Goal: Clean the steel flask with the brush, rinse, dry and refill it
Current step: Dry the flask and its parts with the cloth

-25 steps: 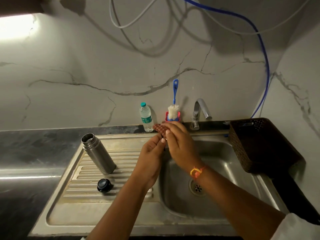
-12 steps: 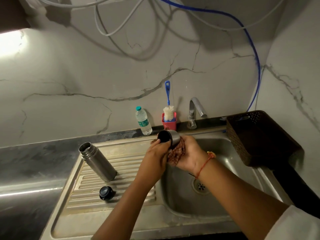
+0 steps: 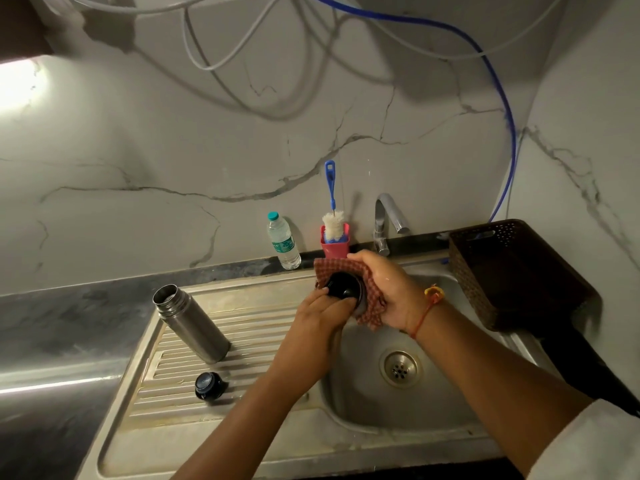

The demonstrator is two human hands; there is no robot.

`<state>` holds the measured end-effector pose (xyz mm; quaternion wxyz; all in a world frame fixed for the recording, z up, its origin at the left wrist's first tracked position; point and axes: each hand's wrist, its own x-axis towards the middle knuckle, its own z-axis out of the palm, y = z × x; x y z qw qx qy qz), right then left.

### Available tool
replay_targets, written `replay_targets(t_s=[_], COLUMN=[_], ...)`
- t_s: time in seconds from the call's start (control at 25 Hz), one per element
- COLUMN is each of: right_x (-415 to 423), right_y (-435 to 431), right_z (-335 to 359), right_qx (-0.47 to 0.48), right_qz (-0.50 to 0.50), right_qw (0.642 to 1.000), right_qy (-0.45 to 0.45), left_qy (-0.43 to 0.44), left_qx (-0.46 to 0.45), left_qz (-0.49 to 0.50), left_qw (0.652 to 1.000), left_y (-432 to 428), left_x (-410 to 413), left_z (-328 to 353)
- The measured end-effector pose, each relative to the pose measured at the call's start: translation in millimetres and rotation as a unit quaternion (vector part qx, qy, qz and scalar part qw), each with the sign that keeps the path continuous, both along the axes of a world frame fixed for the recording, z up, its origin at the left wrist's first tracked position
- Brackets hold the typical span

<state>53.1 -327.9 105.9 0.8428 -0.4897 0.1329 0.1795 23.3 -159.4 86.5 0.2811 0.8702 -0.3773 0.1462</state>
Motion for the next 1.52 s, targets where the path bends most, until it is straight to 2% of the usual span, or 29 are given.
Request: replay_targets(t_s=[0.08, 0.12, 0.24, 0.4, 0.48, 0.56, 0.68, 0.8, 0.88, 0.92, 1.0, 1.04, 1.12, 1.16, 1.24, 1.36, 1.44, 1.52], right_x=[-6.2, -9.5, -19.5, -29.8, -28.6, -27.0, -28.6, -29.4, -28.2, -27.3, -26.1, -25.5, -23.3, -23.0, -20.7, -22.8, -23.4, -21.1], right_y=[1.7, 6.2, 20.8, 23.3, 17.2, 12.2, 12.4, 15.2, 17.9, 19.6, 24.0, 25.8, 26.8, 26.3, 22.5, 25.8, 34.9, 41.7], right_z=[1.0, -2.4, -15.7, -16.4, -15.8, -14.5, -11.4, -5.4, -8.7, -12.1, -18.8, -20.2, -15.3, -10.4, -4.4, 1.1, -0.1, -1.1], right_qx=[0.134, 0.183, 0.250, 0.243, 0.216, 0.166, 0.134, 0.148, 0.150, 0.140, 0.095, 0.065, -0.017, -0.086, -0.245, -0.390, -0.438, -0.451], right_qz=[0.000, -0.003, -0.005, -0.029, -0.047, -0.048, -0.005, 0.017, 0.030, 0.028, 0.020, 0.009, -0.029, -0.056, -0.087, -0.010, 0.051, 0.090], right_qw=[0.991, 0.983, 0.967, 0.968, 0.974, 0.984, 0.991, 0.988, 0.988, 0.990, 0.995, 0.997, 0.997, 0.991, 0.950, 0.856, 0.823, 0.824], right_qy=[0.001, 0.016, 0.051, 0.061, 0.053, 0.039, 0.029, 0.034, 0.023, 0.015, -0.011, -0.028, -0.063, -0.085, -0.175, -0.339, -0.358, -0.331], left_qy=[0.075, 0.075, -0.012, -0.045, -0.063, -0.012, 0.077, 0.157, 0.197, 0.188, 0.161, 0.179, 0.278, 0.324, 0.380, 0.449, 0.470, 0.473], left_qx=[-0.079, -0.089, -0.029, 0.054, 0.059, 0.014, -0.095, -0.202, -0.213, -0.211, -0.239, -0.274, -0.363, -0.390, -0.416, -0.480, -0.488, -0.472], left_qz=[0.030, 0.045, 0.111, 0.168, 0.187, 0.179, 0.095, 0.089, 0.108, 0.119, 0.133, 0.133, 0.125, 0.120, 0.110, 0.073, 0.080, 0.097], left_qw=[0.994, 0.992, 0.993, 0.983, 0.979, 0.984, 0.988, 0.963, 0.951, 0.952, 0.948, 0.935, 0.881, 0.854, 0.819, 0.750, 0.731, 0.738], left_y=[-4.8, -6.7, -5.3, 9.5, 12.8, 13.4, 14.4, 15.6, 15.7, 16.0, 17.0, 18.7, 24.1, 28.3, 37.3, 42.3, 38.6, 33.9], left_x=[0.3, 2.0, 8.8, 9.1, 3.9, 0.4, -1.8, -4.1, -2.8, -2.2, 0.4, 1.9, 5.2, 7.3, 11.6, 15.8, 18.7, 21.0], left_z=[-1.1, -3.9, -10.1, -16.0, -20.6, -23.7, -24.6, -20.0, -20.0, -21.7, -22.6, -20.9, -14.1, -11.7, -8.3, -5.9, -6.2, -7.9])
